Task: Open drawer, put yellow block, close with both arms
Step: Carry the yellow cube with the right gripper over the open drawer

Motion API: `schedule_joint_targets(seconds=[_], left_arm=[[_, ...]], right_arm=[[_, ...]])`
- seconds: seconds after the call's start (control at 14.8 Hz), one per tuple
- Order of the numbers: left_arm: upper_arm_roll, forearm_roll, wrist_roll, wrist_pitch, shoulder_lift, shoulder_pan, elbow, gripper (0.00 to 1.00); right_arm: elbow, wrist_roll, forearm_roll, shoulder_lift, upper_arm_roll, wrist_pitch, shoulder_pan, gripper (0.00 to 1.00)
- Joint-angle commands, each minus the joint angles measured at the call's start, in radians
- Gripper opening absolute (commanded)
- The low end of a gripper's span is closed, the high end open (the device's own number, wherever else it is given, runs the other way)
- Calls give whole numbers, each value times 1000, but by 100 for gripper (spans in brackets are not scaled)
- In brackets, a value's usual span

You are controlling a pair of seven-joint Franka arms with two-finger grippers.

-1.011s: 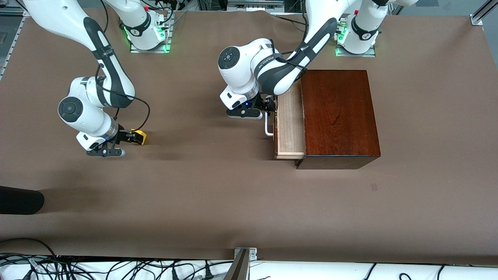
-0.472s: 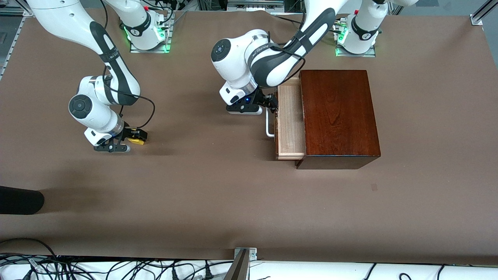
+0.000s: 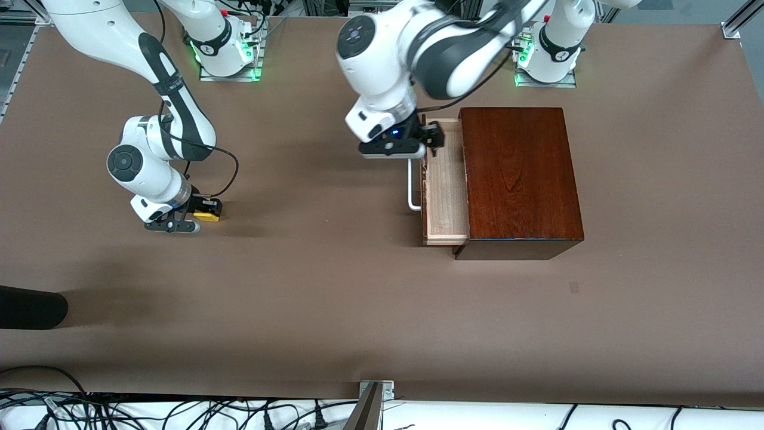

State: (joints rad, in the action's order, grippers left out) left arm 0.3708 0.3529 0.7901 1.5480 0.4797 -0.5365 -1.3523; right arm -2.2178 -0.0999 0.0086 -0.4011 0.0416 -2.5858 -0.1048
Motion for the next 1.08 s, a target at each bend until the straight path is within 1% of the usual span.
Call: schedule_joint_targets(seconds=[0.0,0.07,0.13,0.27,0.34,0.4,0.54,0.61,0.67,0.74,0.81,0.94,1.01], left_arm=[[2,-57,-190,-118,-50,100,73,100],[3,-60,-251,-144,-70,140,85,100],[5,-60,-291,-158,-90,182,88,100],[5,-89,-330,-163,-136,275,88,100],[5,-133,-354,-163,-156,335,88,100],[5,-173,-394,-164,-170,396,88,100],[-1,-222,-535,-166,-181,516,88,100],[-7,-232,-621,-154,-197,541,81,100],[-39,-232,-684,-151,-208,544,72,100],[-123,-238,-721,-144,-229,523,58,100],[-188,-259,-736,-108,-265,494,14,100],[-272,-331,-746,4,-376,489,-156,100],[-300,-351,-746,65,-418,489,-219,100]], right_arm=[[-16,3,16,28,-12,-8,1,12],[-13,14,14,42,-26,-5,1,4],[-4,16,14,56,-44,10,1,3],[42,22,13,79,-84,93,1,2],[73,28,5,90,-101,145,1,2],[116,51,5,97,-132,200,1,2],[214,74,5,100,-202,309,1,2],[261,71,2,99,-233,363,1,2],[308,69,1,99,-271,406,-3,2],[341,66,-1,99,-304,435,-4,2],[369,72,-2,99,-333,449,-7,2],[420,83,-18,96,-386,466,-33,2],[452,92,-44,91,-399,473,-67,2]])
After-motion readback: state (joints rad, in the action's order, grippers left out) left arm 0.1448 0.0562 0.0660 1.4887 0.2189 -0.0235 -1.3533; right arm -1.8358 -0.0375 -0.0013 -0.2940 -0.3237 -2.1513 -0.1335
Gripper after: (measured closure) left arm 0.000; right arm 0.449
